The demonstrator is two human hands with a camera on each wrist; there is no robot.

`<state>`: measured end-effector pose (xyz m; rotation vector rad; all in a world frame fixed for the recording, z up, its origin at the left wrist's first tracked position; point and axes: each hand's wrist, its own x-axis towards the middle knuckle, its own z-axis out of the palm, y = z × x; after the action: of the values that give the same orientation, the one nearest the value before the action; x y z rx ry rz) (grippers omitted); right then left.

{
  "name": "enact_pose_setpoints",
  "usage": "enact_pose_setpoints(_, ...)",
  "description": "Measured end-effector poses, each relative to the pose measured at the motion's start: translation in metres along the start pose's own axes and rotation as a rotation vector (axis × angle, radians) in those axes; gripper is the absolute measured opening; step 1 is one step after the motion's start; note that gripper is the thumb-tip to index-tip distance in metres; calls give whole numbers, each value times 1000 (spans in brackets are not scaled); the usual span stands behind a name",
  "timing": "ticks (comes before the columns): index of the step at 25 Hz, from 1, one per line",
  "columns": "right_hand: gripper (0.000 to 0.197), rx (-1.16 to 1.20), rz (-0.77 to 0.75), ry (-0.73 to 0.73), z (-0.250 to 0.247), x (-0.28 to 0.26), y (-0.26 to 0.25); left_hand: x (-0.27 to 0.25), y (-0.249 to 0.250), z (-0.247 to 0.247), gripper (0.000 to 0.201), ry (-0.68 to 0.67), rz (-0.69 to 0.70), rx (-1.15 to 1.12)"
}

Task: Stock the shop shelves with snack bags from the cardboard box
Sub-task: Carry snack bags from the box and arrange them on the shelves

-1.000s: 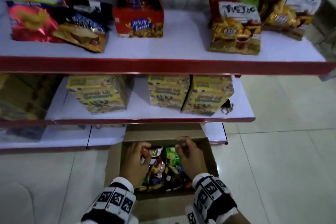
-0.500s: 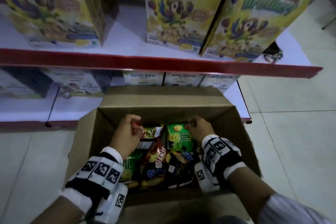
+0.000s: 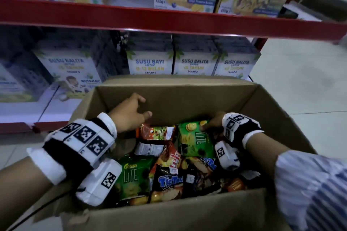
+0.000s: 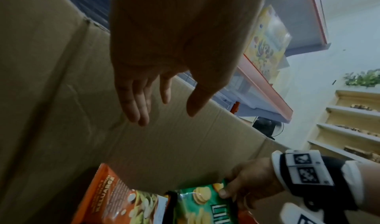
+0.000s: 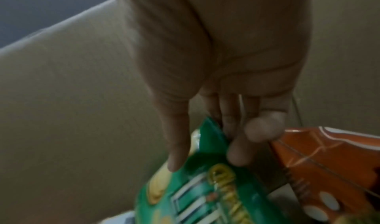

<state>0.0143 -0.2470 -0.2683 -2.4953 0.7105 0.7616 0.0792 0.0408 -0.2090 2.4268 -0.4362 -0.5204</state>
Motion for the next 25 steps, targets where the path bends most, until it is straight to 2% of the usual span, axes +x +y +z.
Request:
enact_pose_setpoints(3,43,-117,-59,-54,-2,-16,-12,-21,12,-8,47,7,42,-23)
enact_pose_setpoints(7,19,-70,-262,-19,-47,-64,-46,-43,33,-19,52,114,240,18)
enact_pose_setpoints(10,27,-27,-483,1,-90,-114,-76,-62,45,-29,85,90,363,39)
enact_pose_setpoints(12,36,96,-656,32,-104,-146,-91,-73,48,-33,96,107,420,86)
enact_pose_setpoints(15,26,343,-847,83,-114,-177,-103,-80,44,-45,72,322,460,-7)
enact_pose_setpoints(17,43,425,-875,130,-116,-181,-103,-80,41,-53,69,466,393,-220)
enact_pose_setpoints(19,54,438,-873,92,-114,-179,-99,-79,39,-56,71,549,322,-386)
enact_pose_setpoints(21,56,480,-897,19,-112,-177,-95,-81,40,-56,69,518,298,-450)
enact_pose_setpoints(25,43,596,-945,2,-112,-170,-96,-86,40,-54,62,350,340,-574)
